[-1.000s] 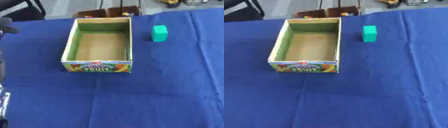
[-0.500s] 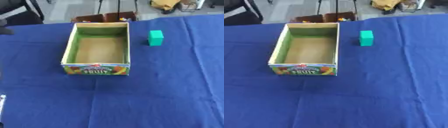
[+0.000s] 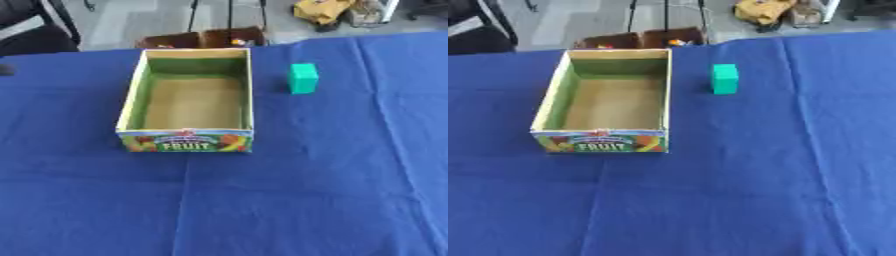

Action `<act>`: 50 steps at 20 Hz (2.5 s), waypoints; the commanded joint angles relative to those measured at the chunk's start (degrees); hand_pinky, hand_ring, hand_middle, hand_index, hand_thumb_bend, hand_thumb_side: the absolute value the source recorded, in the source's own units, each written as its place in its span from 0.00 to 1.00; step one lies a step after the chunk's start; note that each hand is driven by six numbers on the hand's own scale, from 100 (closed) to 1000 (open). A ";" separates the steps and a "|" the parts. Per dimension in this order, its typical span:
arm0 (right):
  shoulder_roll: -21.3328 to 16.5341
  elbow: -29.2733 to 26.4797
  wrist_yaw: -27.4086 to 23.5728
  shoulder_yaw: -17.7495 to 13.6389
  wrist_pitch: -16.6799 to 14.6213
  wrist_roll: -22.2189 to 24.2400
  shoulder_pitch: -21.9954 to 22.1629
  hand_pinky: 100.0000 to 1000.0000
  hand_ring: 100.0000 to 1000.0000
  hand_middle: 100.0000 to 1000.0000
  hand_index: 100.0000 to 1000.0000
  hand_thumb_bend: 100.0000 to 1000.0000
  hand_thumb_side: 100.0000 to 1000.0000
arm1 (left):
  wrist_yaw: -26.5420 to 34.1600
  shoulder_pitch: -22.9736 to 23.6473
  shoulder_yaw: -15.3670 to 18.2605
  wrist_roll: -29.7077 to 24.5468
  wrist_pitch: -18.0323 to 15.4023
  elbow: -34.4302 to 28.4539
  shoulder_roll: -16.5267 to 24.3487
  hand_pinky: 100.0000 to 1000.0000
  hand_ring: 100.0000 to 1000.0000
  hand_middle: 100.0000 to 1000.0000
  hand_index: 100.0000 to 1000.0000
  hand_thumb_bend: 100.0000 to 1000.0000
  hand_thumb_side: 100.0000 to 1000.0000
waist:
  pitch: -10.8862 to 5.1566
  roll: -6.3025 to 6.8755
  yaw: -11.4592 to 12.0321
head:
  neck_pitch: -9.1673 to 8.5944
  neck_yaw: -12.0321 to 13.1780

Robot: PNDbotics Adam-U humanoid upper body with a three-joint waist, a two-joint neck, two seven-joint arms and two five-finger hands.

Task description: Pick up objects on the table and place them in the box.

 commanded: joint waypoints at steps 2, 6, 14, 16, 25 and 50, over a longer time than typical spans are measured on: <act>-2.43 9.92 5.05 1.32 -3.62 5.17 -5.56 0.73 0.86 0.71 0.90 0.85 1.00 | 0.21 -0.11 -0.12 -0.31 0.17 -1.04 1.43 0.59 0.69 0.78 0.99 0.00 1.00 | -1.46 -0.20 0.37 | -0.88 -0.86; -2.03 20.94 10.64 1.43 -7.62 12.53 -10.36 0.74 0.86 0.72 0.90 1.00 0.99 | 0.18 0.06 -0.29 -0.55 0.31 -1.04 1.30 0.59 0.69 0.78 0.99 0.00 1.00 | -1.50 -0.19 0.71 | -1.01 -1.52; -0.27 38.89 26.86 -0.20 -11.95 23.55 -17.34 0.75 0.88 0.75 0.90 1.00 0.50 | 0.31 0.24 -0.66 -1.02 0.40 -1.04 1.24 0.59 0.69 0.78 0.99 0.00 1.00 | -1.59 -0.20 1.27 | -1.68 -2.32; 0.71 41.53 31.23 -1.13 -11.90 24.51 -18.38 0.75 0.88 0.76 0.89 1.00 0.50 | 0.37 0.23 -0.76 -1.14 0.40 -1.04 1.20 0.59 0.69 0.78 0.99 0.00 1.00 | -1.53 -0.15 1.43 | -1.84 -2.62; 4.58 49.01 47.54 -4.07 -11.21 24.36 -20.62 0.77 0.91 0.80 0.92 1.00 0.67 | 0.36 0.10 -1.19 -1.83 0.46 -1.04 0.94 0.59 0.69 0.78 0.99 0.00 1.00 | -0.78 0.04 2.50 | -2.88 -3.86; 4.57 52.71 53.73 -8.12 -12.06 28.65 -20.58 0.84 0.98 0.84 0.94 0.65 0.94 | -1.00 -0.10 -1.47 -3.07 0.44 -1.04 0.14 0.58 0.68 0.78 0.99 0.00 1.00 | 2.36 0.03 3.57 | -5.80 -5.31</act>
